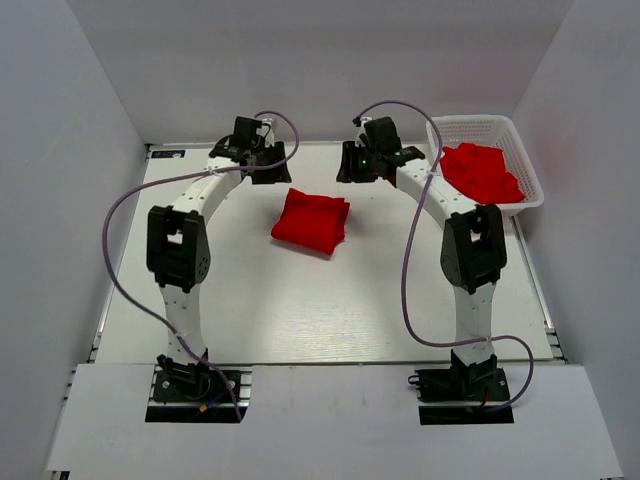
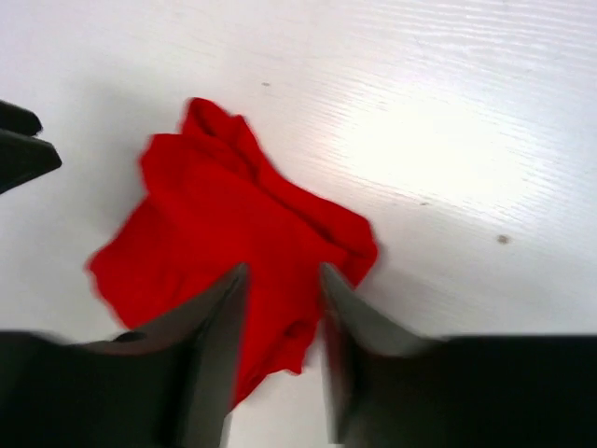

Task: Fold and stack the t-shirts
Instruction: Fold the long partially folded tshirt into a neat square

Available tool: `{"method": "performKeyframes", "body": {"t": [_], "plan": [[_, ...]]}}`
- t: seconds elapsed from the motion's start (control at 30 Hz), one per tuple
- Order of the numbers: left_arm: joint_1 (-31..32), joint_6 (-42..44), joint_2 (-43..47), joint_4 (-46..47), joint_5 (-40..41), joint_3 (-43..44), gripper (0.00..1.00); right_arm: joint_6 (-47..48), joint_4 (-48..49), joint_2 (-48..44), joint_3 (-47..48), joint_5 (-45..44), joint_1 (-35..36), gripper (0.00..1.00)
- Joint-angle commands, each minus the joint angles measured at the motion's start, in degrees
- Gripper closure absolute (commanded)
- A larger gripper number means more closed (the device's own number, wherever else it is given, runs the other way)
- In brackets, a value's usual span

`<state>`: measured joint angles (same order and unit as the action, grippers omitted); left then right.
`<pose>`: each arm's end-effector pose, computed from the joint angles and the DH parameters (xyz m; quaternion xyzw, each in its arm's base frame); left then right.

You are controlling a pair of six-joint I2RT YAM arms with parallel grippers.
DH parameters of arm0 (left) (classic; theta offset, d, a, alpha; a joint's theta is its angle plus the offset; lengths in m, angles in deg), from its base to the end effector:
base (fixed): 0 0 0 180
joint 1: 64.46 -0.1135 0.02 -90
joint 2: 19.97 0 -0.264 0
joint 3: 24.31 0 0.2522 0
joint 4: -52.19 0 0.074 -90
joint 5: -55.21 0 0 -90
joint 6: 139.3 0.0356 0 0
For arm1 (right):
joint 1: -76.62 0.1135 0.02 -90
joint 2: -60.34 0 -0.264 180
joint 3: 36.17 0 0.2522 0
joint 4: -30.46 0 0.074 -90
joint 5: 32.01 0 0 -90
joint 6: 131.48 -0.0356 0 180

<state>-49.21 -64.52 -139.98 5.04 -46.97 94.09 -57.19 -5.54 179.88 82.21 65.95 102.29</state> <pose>0.4571 -0.1324 0.2532 0.0376 0.9306 -0.1878 0.3118 0.4389 0.2164 0.2721 -0.1083 0.8873 0.2150 0.3933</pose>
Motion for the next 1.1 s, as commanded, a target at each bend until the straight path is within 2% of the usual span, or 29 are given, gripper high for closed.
{"method": "performKeyframes", "body": {"t": [0.0,0.03,0.07,0.1,0.13,0.17,0.23,0.3,0.57,0.77,1.07], "plan": [[0.5,1.6,13.1,3.6,-2.4,-4.9,0.50,1.0,0.6,-5.5,1.3,5.5,0.8,0.63],[0.5,1.6,17.0,7.3,-5.6,-10.4,0.60,0.9,0.8,-5.9,0.6,6.6,0.9,0.73],[1.0,1.6,18.9,9.6,-7.7,-13.3,0.77,-0.1,1.3,-7.0,-3.8,7.8,1.0,0.87],[1.0,1.6,20.6,11.9,-12.7,-19.0,0.84,-0.6,4.9,-8.1,-5.4,10.9,1.0,0.95],[1.5,0.4,21.8,16.6,-15.0,-21.7,0.91,-1.7,6.4,-8.5,-7.0,12.3,1.3,1.00],[1.5,-0.5,22.6,18.9,-17.3,-24.3,1.00,-2.8,9.5,-9.1,-11.7,13.6,1.4,1.00],[1.5,-2.3,22.6,22.8,-22.2,-30.8,1.00,-4.3,14.7,-9.8,-14.0,17.2,1.5,1.00],[2.2,-3.0,21.2,27.0,-23.0,-35.2,1.00,-6.0,17.1,-8.8,-16.8,19.0,1.8,1.00],[2.2,-6.4,13.7,36.5,-25.2,-41.0,1.00,-13.0,30.2,-1.5,-18.5,26.2,1.8,1.00],[2.2,-6.4,9.4,35.2,-24.6,-41.0,1.00,-14.6,31.5,6.6,-13.2,25.2,1.6,1.00],[2.2,-5.3,10.1,33.5,-23.5,-43.8,1.00,-15.5,33.5,11.8,-9.8,20.4,-0.2,1.00]]}}
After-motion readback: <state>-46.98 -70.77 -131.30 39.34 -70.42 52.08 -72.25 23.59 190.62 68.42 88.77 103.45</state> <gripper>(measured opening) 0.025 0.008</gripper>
